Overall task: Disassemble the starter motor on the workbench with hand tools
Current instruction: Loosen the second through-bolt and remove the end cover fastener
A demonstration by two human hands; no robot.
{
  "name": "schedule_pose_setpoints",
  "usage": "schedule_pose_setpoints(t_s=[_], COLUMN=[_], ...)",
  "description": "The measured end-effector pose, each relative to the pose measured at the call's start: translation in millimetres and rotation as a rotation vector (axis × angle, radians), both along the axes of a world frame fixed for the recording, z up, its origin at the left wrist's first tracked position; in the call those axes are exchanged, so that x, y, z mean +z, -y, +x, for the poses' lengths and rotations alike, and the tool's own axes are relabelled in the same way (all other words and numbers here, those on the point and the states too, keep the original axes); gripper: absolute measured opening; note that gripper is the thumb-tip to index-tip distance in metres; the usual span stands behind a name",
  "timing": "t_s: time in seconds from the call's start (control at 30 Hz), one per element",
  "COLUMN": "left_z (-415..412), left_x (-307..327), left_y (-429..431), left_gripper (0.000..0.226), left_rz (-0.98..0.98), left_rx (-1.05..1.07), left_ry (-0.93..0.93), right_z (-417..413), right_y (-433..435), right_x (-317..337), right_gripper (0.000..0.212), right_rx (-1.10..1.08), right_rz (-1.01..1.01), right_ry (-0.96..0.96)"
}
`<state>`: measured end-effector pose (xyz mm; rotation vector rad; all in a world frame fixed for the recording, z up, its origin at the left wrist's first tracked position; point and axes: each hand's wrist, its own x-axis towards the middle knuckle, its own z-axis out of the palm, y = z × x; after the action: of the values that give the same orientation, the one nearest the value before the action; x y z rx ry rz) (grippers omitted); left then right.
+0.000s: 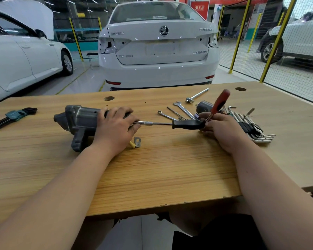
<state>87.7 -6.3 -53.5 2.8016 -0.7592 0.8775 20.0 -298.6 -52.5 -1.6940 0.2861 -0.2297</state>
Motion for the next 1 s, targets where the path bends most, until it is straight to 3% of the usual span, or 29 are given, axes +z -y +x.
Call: schedule_pose_setpoints(t_s=[0.1,0.3,0.43,0.6,0.7,0.77,0.9,1.0], left_z=[-2.1,-3.6,-3.6,-9.0,-27.6,-51.8,-67.8,-64.6], left_x=[-1.9,-2.8,-3.5,-3.6,-2.5,1.1,6.5,18.4], left_y=[1.0,1.6,2.2,5.0,26.4,56.6,114.3,133.8], left_gripper=[0.021,0.017,0.017,0.018,0.022,0.019,0.035,0.031], left_rz=[-0.033,-0.070,-0.087,-0.117,-0.157,-0.323,-0.626,-1.123], left_rx=[-0.014,-0.030,-0.048,-0.015,-0.029,-0.098,0.079,0.087], left_ry=[0.043,0.076,0.076,0.081,0.152,-0.061,-0.852,-1.375], right_z=[-0.7,-7.1,-8.5,-8.7,-8.9,-7.8,-5.0,-4.2], right_y=[-1.1,-2.6,-5.5,-5.2,-4.8,-4.5,-0.4,5.0], right_x=[-1.8,0.5,2.1,2.4,2.8,2.2,-0.9,-2.3], right_gripper=[0.036,0.021,0.034,0.022,0.018,0.020,0.025,0.025], right_rx=[-0.018,-0.063,-0.082,-0.085,-0.061,-0.038,-0.014,-0.001], right_rz=[0.006,-0.237,-0.357,-0.365,-0.226,-0.128,0.017,0.132], right_ry=[0.021,0.030,-0.038,-0.019,0.029,0.053,0.067,0.075])
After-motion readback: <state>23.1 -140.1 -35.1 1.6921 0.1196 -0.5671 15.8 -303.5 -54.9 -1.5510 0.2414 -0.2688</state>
